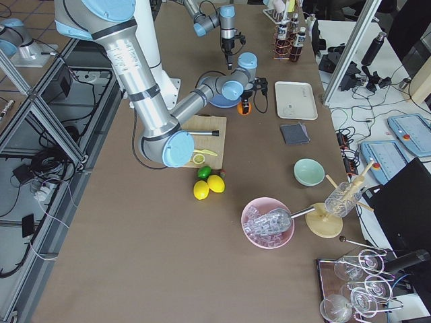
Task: Pick orange to plate
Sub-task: 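Carry the orange with the right gripper over the blue plate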
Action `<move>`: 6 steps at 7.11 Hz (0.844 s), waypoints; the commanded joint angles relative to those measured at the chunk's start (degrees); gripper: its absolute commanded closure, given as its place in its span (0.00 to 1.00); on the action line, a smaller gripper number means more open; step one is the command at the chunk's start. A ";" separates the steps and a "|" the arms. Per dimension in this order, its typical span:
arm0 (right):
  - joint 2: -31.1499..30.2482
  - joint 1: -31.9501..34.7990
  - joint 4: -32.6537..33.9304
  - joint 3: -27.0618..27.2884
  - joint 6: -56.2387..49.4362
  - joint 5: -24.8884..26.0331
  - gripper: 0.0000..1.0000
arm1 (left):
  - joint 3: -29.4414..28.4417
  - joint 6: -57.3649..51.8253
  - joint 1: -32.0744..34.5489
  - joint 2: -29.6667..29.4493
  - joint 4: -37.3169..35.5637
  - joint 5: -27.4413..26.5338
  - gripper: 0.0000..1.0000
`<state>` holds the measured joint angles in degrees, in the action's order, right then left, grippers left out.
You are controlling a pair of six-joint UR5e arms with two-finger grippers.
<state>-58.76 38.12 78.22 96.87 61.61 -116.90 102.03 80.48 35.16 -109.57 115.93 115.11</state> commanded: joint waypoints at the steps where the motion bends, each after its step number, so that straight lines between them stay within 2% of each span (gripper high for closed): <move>1: 6.17 -9.09 3.93 0.51 10.42 8.15 1.00 | -0.51 -7.32 5.08 3.21 -0.18 2.75 0.03; 3: 7.07 -15.24 4.40 -0.01 13.53 13.95 1.00 | -1.13 -10.34 6.24 3.92 0.17 2.93 0.03; 6: 7.43 -16.59 4.23 -1.85 13.71 15.38 1.00 | -0.96 -10.26 6.24 3.48 0.08 3.63 0.03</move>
<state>-51.55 22.04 82.62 96.03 75.21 -101.86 101.03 70.21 41.40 -105.86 116.04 118.62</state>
